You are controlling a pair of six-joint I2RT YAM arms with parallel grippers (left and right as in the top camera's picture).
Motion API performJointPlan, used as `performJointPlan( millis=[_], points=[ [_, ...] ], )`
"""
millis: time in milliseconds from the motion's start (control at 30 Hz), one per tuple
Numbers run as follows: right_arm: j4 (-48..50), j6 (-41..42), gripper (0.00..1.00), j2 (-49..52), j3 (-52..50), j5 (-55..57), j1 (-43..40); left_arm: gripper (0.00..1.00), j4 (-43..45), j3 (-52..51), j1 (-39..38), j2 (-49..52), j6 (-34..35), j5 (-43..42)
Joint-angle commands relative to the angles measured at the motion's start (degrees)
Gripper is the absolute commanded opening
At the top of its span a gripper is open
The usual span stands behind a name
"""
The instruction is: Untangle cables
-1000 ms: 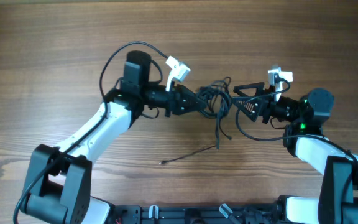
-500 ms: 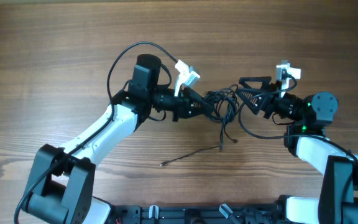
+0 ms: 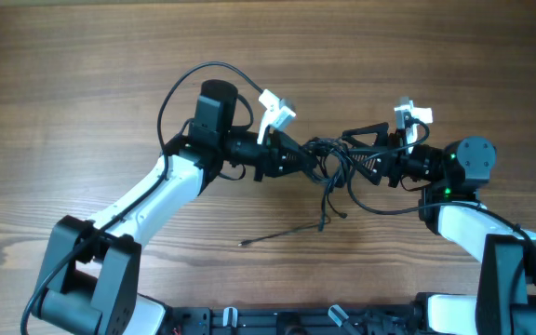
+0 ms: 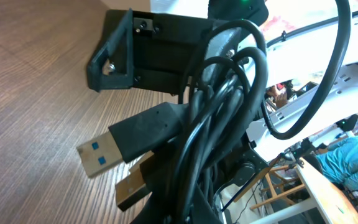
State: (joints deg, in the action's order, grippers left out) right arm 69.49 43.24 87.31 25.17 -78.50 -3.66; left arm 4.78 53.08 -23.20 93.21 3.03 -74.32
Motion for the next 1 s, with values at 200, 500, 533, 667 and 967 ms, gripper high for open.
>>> performJointPlan(
  millis=[200, 500, 533, 667, 967],
  points=[
    [-0.17, -1.2, 0.7, -0.52, 0.22, -5.86, 0.57, 0.04, 0.17, -0.35, 4.37, -0.63, -1.09, -7.3],
    [-7.28, -7.17, 0.73, -0.52, 0.22, 3.8, 7.8, 0.04, 0.2, -0.35, 2.8, -0.63, -0.66, -7.3],
    [-9.92, -7.26, 0.75, -0.52, 0.22, 5.92, 7.8, 0.04, 0.17, -0.35, 2.8, -0.63, -0.66, -7.3],
    [-10.21, -7.19, 0.76, -0.52, 0.22, 7.93, 9.27, 0.04, 0.2, -0.35, 1.29, -0.63, -0.44, -7.28],
    [-30.62, -5.18, 0.57, -0.52, 0.22, 36.17, 11.52, 0.04, 0.24, -0.35, -0.17, -0.63, 0.42, -7.28]
  ],
)
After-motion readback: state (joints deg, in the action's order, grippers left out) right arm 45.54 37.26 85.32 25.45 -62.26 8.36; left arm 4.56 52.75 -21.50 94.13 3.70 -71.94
